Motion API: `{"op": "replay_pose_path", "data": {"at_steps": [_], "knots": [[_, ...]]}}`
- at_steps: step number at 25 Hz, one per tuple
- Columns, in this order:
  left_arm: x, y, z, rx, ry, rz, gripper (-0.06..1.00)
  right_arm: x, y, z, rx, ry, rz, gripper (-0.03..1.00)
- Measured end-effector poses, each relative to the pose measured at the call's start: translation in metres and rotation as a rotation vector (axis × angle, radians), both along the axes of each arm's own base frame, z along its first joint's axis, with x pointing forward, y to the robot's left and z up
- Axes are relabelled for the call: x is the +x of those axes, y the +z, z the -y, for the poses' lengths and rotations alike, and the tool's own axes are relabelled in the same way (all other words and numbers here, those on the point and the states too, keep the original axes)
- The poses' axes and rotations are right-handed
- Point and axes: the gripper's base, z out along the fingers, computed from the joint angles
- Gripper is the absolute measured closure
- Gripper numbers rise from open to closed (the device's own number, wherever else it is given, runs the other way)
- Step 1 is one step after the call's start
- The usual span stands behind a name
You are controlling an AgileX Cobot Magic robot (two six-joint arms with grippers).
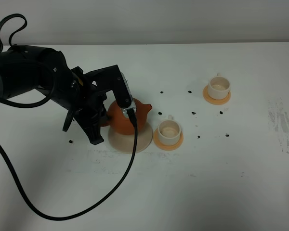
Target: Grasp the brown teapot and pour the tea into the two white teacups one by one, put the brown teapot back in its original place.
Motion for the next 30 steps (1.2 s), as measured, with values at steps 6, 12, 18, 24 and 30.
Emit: {"op": "replay_pose_path", "data": {"at_steps": [6,12,18,24,30], "knots": [[0.015,0.011,0.007,-0.018,-0.014,0.059,0.82,0.000,0.000,0.000,0.000,0.000,0.000,0.74],[0.028,0.012,0.014,0.021,-0.096,0.111,0.82,0.000,0.000,0.000,0.000,0.000,0.000,0.74],[0.030,0.000,0.021,0.066,-0.184,0.131,0.82,0.000,0.000,0.000,0.000,0.000,0.000,0.74],[0.031,0.001,0.027,0.082,-0.250,0.202,0.82,0.000,0.000,0.000,0.000,0.000,0.000,0.74],[0.029,0.001,0.032,0.139,-0.377,0.242,0.82,0.000,0.000,0.000,0.000,0.000,0.000,0.74]]}}
